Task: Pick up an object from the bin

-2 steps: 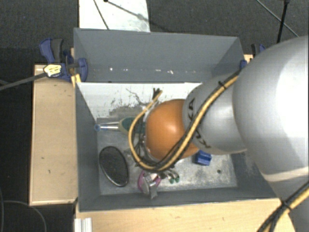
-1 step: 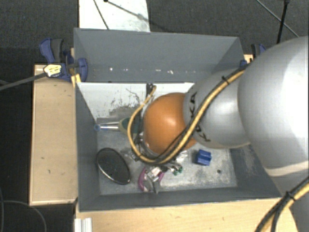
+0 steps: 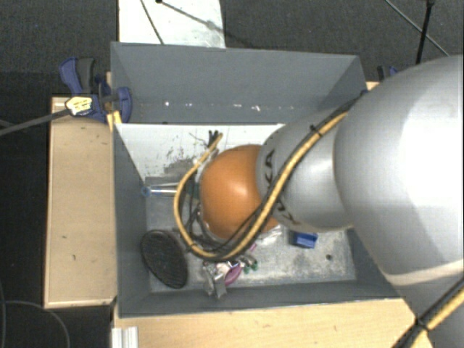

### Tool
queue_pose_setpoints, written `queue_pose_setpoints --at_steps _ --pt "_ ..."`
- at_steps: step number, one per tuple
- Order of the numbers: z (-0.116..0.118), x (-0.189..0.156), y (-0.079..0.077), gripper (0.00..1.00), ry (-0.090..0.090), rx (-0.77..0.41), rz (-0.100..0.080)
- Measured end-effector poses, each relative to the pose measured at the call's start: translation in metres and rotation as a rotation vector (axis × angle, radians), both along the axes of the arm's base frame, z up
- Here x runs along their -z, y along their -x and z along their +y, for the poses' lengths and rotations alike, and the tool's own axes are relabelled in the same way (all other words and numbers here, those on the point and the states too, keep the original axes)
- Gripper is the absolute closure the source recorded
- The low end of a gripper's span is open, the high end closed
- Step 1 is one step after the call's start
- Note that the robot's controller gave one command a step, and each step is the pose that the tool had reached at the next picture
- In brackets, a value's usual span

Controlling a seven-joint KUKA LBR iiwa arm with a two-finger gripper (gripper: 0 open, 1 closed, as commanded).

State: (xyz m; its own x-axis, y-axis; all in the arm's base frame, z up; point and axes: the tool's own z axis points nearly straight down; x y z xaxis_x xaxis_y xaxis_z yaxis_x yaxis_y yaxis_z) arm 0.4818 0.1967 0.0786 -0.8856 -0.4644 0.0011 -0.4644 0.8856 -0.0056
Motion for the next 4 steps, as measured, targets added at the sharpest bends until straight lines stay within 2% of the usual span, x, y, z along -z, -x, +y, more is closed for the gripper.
queue_pose_setpoints --at_steps 1,2,3,4 --pt "0.043 0.005 -0.012 0.0 -0.006 0.165 -0.002" --pt "0.044 0.005 -0.011 1.0 -0.006 0.165 0.0" --pt "0.043 -0.105 -0.038 1.0 -0.011 0.161 -0.009" --pt "-0.027 -0.028 -0.04 1.0 -0.001 0.067 0.006"
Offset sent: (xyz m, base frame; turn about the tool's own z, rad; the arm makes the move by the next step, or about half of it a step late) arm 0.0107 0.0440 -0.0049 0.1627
